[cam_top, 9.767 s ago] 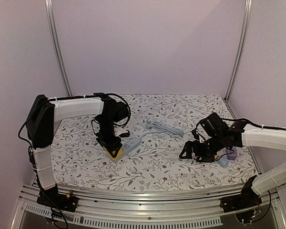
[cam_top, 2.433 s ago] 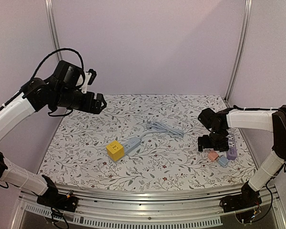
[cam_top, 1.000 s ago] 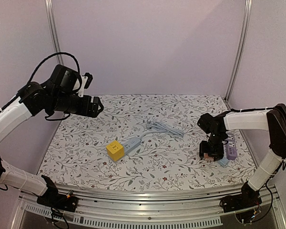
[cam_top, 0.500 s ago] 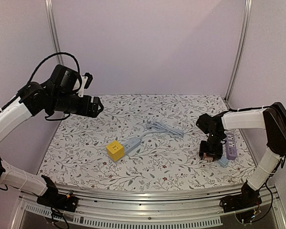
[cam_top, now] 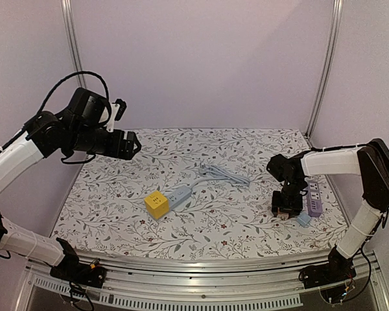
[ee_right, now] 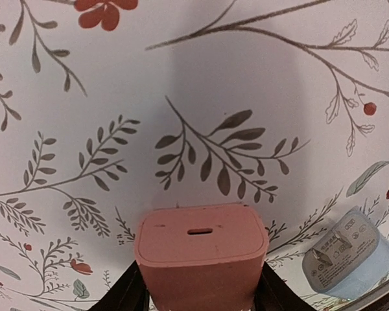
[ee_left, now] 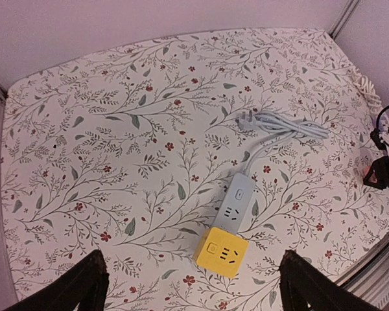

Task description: Insert the plug

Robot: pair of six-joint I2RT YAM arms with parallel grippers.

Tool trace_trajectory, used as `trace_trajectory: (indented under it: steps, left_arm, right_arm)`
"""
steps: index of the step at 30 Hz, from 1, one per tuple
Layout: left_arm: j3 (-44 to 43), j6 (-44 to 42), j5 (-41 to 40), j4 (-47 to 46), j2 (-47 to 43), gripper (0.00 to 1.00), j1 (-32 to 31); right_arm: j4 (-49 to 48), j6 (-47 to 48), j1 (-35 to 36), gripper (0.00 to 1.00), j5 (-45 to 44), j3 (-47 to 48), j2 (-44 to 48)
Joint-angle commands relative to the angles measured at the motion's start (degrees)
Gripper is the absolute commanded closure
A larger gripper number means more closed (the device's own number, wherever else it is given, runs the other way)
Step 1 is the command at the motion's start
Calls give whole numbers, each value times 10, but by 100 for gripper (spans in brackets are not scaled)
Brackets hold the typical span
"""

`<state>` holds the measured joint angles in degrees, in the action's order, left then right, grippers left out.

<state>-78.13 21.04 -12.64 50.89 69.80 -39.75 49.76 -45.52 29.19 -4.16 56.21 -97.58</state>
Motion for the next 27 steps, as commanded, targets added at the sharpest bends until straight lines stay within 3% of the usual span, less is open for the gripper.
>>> trace_trajectory:
  steps: [1,12,17,20,27]
  left_arm:
    - [-2,-7,4,7,2,9,-1]
    - [3,-7,1,11,-1,8,-1]
    - [3,0,-1,20,-4,9,-1]
    - [1,10,-2,30,-4,8,0]
    - [-10,18,-1,52,3,8,1]
  right_arm:
    - [-7,7,-2,50,-3,4,1]
    - [-3,16,-2,72,2,5,22]
    - [-5,29,3,86,6,15,37]
    - [-8,43,13,100,8,26,44]
    - [-8,65,44,100,8,69,46]
